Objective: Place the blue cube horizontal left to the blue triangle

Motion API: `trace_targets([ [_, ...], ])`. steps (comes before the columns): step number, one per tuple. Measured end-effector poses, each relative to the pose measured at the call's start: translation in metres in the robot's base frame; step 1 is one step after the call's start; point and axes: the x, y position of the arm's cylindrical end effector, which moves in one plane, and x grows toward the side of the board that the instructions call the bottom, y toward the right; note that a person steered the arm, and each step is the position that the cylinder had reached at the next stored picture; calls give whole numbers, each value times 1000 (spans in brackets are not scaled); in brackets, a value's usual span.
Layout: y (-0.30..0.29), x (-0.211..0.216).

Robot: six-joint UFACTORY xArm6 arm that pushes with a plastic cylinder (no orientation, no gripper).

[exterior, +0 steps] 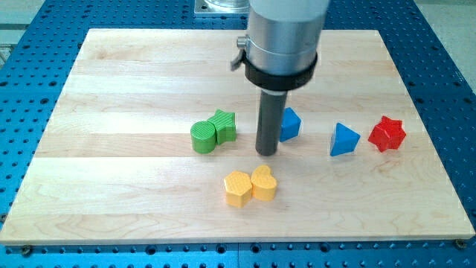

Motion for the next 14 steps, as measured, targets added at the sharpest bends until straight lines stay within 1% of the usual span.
trace_targets([
  [1, 24, -19],
  [2, 30, -41],
  [3, 19, -113],
  [4, 35, -123],
  [5, 29, -91],
  [7, 56, -76],
  [8, 53, -58],
  [11, 55, -53],
  [13, 97, -66],
  [14, 106, -67],
])
